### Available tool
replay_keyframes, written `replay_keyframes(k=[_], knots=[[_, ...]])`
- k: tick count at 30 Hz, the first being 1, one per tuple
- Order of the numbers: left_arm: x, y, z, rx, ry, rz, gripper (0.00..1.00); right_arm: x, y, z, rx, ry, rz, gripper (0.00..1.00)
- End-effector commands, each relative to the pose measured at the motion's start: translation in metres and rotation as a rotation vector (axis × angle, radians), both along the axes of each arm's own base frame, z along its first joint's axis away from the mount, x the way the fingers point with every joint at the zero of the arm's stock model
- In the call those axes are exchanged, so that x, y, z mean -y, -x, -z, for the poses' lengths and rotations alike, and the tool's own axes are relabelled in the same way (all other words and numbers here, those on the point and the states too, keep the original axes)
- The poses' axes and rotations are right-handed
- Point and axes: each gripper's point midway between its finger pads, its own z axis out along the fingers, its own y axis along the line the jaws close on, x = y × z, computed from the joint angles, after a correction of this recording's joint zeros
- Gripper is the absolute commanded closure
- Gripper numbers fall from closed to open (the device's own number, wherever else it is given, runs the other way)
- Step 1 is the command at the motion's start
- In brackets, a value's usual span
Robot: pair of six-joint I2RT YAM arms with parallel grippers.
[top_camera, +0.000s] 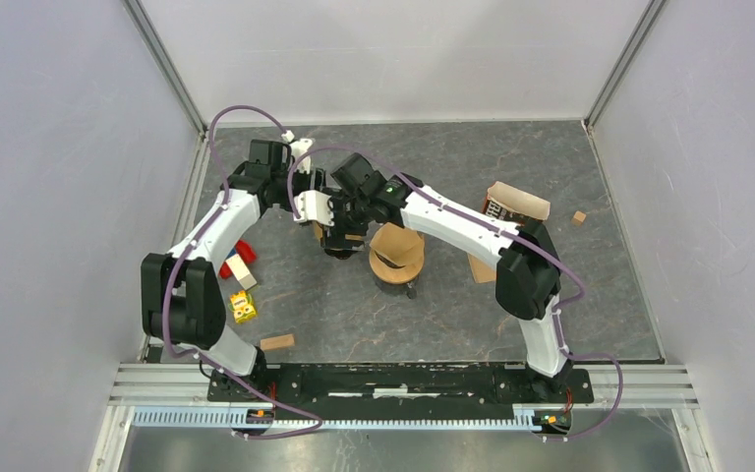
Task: Place the coffee filter in the dripper
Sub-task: Place the coffee filter in the coffee dripper.
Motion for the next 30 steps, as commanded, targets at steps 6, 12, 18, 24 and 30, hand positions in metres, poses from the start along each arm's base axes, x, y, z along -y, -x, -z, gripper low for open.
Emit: replay_keyframes(k=[6,12,18,24,30], knots=[[0.004,-0.003,-0.053,0.145,0.010,0.050,0.24,0.001,0.010,-0.056,0.027,-0.105,-0.013,0.17],[0.005,0.001,-0.067,0.180,0.020,0.057,0.19,0.007,0.013,-0.069,0.044,-0.126,-0.010,0.17],[0.005,0.005,-0.076,0.203,0.024,0.063,0.17,0.010,0.016,-0.068,0.035,-0.120,-0.012,0.17],[0.004,0.009,-0.062,0.178,0.011,0.071,0.17,0.011,0.019,-0.049,0.009,-0.094,-0.018,0.17],[0.004,0.020,-0.043,0.142,0.014,0.081,0.19,0.014,0.025,-0.029,-0.028,-0.069,-0.026,0.18]])
